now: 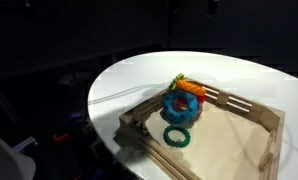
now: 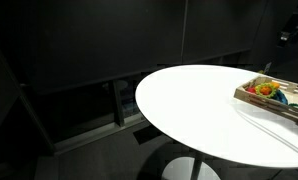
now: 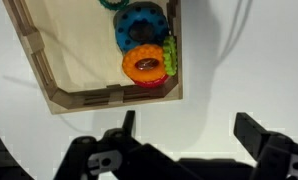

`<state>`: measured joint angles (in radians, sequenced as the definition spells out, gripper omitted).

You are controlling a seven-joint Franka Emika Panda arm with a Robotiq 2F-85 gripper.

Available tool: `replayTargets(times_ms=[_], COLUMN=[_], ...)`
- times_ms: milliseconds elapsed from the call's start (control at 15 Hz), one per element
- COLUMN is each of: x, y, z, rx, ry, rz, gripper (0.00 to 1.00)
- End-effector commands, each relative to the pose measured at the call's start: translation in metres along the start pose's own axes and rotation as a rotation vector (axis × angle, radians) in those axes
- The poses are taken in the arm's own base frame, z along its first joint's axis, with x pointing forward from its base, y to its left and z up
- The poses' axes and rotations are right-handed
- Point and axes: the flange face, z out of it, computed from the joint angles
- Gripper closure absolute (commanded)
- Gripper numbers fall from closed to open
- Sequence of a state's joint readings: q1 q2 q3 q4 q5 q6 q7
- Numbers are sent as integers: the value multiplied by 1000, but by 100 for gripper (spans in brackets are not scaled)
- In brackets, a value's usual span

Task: Put the light green ring on the table

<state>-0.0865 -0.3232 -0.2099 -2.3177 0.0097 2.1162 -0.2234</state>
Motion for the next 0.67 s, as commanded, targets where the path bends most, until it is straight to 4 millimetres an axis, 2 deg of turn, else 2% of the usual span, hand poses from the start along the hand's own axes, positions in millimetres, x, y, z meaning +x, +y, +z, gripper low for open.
replayTargets(times_ms=[0, 200, 600], x=[19, 24, 24], y=[-2, -5, -9], z=[30, 58, 97], rx=[-17, -20, -37], ry=[-51, -100, -192], rz=[23, 23, 31], gripper=[0, 0, 0])
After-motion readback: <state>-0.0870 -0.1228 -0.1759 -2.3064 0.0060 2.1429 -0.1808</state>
